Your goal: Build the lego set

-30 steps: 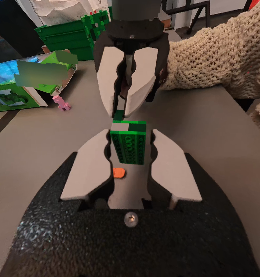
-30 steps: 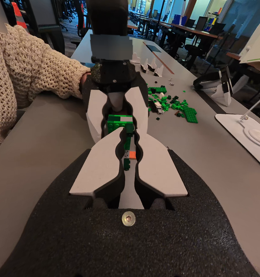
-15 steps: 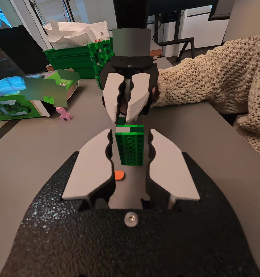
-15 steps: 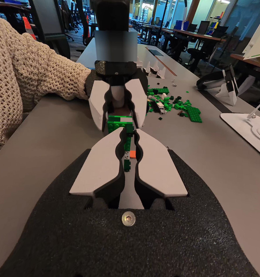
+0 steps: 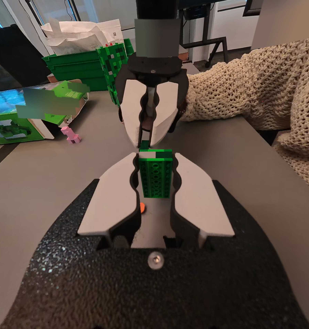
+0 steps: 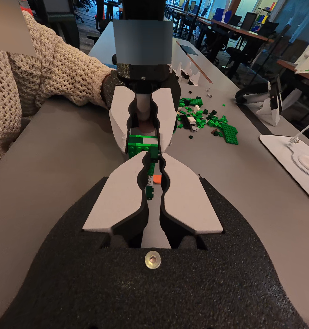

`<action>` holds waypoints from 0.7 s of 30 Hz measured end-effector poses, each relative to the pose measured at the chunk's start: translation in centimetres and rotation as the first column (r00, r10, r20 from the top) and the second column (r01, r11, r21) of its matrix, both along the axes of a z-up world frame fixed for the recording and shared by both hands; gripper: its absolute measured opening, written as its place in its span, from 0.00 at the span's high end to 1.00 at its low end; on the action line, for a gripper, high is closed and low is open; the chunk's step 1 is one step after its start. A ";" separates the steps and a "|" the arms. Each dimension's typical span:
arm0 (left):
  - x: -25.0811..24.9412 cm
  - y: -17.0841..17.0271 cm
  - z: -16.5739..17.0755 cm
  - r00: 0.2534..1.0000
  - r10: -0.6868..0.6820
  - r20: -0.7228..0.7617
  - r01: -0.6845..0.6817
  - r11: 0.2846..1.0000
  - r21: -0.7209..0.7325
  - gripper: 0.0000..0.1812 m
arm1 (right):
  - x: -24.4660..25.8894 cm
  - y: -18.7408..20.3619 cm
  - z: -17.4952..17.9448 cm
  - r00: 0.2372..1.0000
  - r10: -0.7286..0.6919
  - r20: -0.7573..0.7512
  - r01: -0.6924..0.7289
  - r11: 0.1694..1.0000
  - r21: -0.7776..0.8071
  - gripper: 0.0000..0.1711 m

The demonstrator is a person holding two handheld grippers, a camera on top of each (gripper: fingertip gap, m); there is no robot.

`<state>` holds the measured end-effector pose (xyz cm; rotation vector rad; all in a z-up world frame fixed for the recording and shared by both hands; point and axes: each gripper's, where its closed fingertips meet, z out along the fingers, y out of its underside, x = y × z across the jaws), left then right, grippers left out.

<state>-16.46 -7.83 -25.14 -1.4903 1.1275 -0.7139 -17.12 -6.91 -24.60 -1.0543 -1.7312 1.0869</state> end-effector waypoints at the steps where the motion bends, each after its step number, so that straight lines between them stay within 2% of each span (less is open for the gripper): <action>1: 0.0 0.0 -0.1 1.000 -0.004 -0.006 0.004 1.000 -0.004 0.81 | 0.0 0.0 -0.1 1.000 0.001 0.006 -0.001 1.000 0.014 0.95; 8: 0.1 0.2 -0.2 0.999 0.015 -0.039 -0.015 1.000 0.011 0.81 | 0.1 0.1 0.0 0.998 -0.041 0.040 0.037 0.995 0.095 0.95; 12: -0.1 0.8 0.6 0.998 0.056 0.016 -0.057 0.998 0.032 0.80 | -0.2 0.7 1.0 0.998 -0.066 -0.017 0.066 0.998 0.014 0.95; 14: 0.0 0.9 0.5 0.998 0.063 0.021 -0.063 0.998 0.003 0.68 | -0.2 0.8 1.6 0.997 -0.062 -0.048 0.060 0.997 -0.053 0.95; 16: 0.4 0.8 -0.1 0.999 0.049 0.010 -0.049 0.999 -0.015 0.67 | -0.2 0.8 1.7 0.996 -0.062 -0.060 0.057 0.995 -0.082 0.95; 18: 0.8 0.6 -0.3 0.999 0.036 0.014 -0.036 0.999 -0.012 0.69 | -0.3 0.7 1.7 0.996 -0.056 -0.065 0.049 0.993 -0.111 0.95; 21: 0.6 0.9 -0.1 0.997 0.065 0.030 -0.065 0.998 0.007 0.79 | -0.5 0.4 1.8 0.996 -0.051 -0.078 0.040 0.990 -0.136 0.94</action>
